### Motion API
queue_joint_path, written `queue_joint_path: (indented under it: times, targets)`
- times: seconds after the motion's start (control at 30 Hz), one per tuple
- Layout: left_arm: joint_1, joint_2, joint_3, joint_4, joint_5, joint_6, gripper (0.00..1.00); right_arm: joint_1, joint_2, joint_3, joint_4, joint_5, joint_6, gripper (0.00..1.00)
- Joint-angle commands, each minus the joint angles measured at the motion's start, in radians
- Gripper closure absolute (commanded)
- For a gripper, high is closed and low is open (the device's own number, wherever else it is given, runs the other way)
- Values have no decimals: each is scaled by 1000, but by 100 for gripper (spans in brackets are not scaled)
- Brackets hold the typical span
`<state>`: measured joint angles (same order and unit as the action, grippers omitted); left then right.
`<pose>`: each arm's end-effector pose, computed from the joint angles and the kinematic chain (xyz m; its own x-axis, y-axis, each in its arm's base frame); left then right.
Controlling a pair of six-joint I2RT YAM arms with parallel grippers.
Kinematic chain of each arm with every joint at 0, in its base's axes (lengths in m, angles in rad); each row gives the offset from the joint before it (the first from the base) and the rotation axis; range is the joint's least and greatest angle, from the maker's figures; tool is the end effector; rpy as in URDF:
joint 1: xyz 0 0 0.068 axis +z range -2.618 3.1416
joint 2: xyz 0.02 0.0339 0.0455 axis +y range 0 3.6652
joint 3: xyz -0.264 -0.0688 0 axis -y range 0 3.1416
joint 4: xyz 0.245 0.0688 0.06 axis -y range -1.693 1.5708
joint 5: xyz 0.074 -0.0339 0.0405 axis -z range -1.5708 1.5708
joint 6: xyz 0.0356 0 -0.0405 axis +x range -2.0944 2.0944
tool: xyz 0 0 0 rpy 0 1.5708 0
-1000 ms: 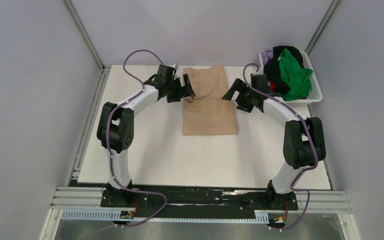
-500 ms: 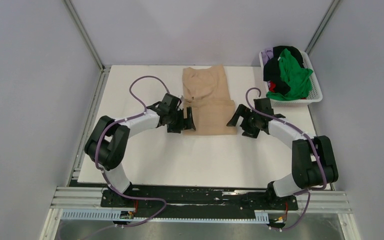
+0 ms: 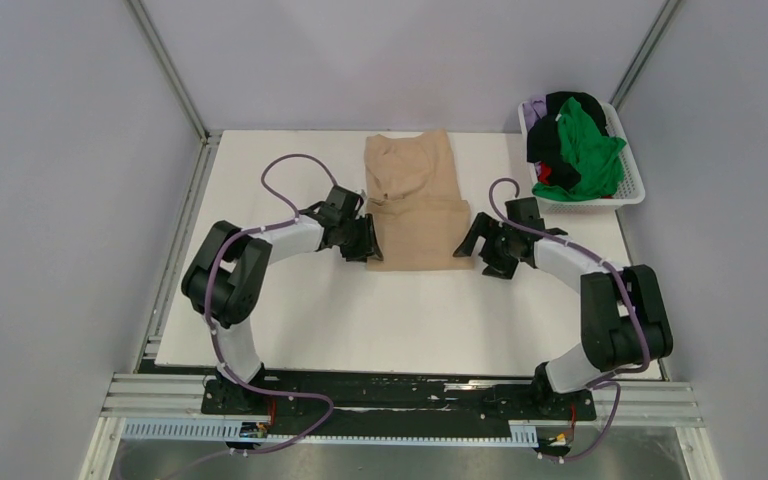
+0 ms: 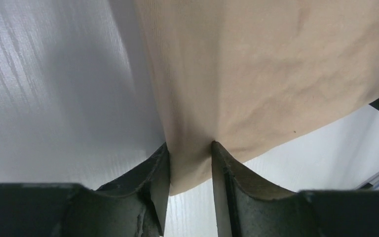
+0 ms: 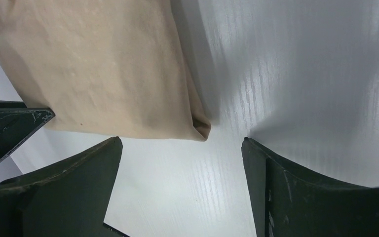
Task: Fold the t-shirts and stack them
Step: Grab one side of the 2/3 rectangular tshirt with both arms
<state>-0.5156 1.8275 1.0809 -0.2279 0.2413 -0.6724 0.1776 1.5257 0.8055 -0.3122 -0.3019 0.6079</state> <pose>0.3165 -0.1891 0.1567 -0.9341 -0.1658 -0.3162 0.0175 0.8632 -0.5045 0.2808 0.0612 0.1680 -0.8757 0.3968 -0.2751 0.2210 0.8359 0.5024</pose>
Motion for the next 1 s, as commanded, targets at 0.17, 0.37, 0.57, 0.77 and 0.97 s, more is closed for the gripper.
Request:
queue_joint_path:
  times: [0.17,0.37,0.57,0.77,0.97]
  targets:
    - [-16,46,1,-57,-40,18,96,8,24,17,63,13,16,21]
    - [-18,19,-7,-87,-66,34,100,32,79,43,71,74,19,31]
    - [-18,8,-10,-97,-75,45,100,47,136,58,78,74,19,52]
    - [-18,-13,-25,-93,-70,56,100,67,97,27,74,67,30,98]
    - [-48,-157,-129,-80,-43,51,100,82,-84,-73,69,-19,43,100]
